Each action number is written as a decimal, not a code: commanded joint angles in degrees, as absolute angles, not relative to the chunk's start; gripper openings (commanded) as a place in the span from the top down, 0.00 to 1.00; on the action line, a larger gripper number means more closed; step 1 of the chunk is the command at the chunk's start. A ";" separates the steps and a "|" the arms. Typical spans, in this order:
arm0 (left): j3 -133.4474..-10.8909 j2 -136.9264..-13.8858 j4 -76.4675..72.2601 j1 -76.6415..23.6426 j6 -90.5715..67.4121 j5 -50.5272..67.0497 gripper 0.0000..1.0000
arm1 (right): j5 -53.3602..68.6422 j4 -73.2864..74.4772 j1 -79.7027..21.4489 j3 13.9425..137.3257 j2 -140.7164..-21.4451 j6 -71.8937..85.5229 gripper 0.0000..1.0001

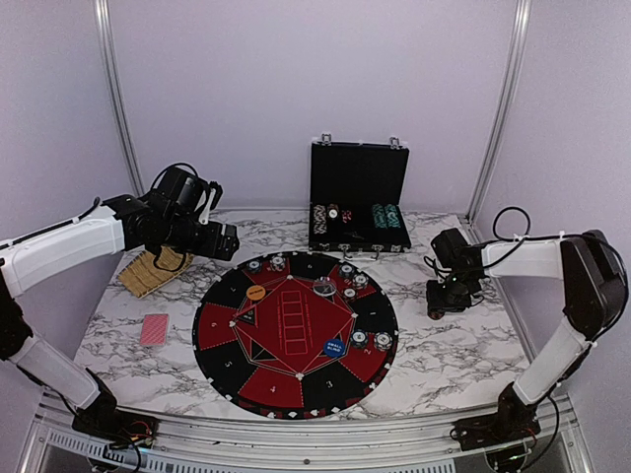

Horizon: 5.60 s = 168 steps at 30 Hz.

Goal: Distribute texas hold em gaming equipment
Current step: Pick up the pile of poker chips from the pile of poker chips, then place the poker chips pile in the small blind area, then pick up the pile of poker chips from the center of the board.

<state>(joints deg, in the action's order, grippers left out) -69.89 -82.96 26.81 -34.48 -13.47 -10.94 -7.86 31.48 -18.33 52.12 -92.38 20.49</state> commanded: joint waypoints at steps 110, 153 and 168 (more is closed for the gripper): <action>-69.52 -84.87 26.36 -34.19 -13.30 -9.33 0.01 | -14.06 45.09 -54.32 62.56 -85.20 36.77 0.43; -69.51 -86.32 26.44 -34.10 -13.25 -8.57 0.01 | -5.45 28.71 -16.52 50.45 -93.39 20.28 0.38; -69.67 -86.84 26.45 -34.10 -13.44 -8.09 0.01 | -6.47 29.52 -17.49 50.26 -95.28 20.10 0.49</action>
<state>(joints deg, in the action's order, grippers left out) -69.89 -86.21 26.83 -34.44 -13.52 -8.80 -6.33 29.39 -17.19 50.41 -93.54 20.25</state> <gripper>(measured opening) 0.990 0.538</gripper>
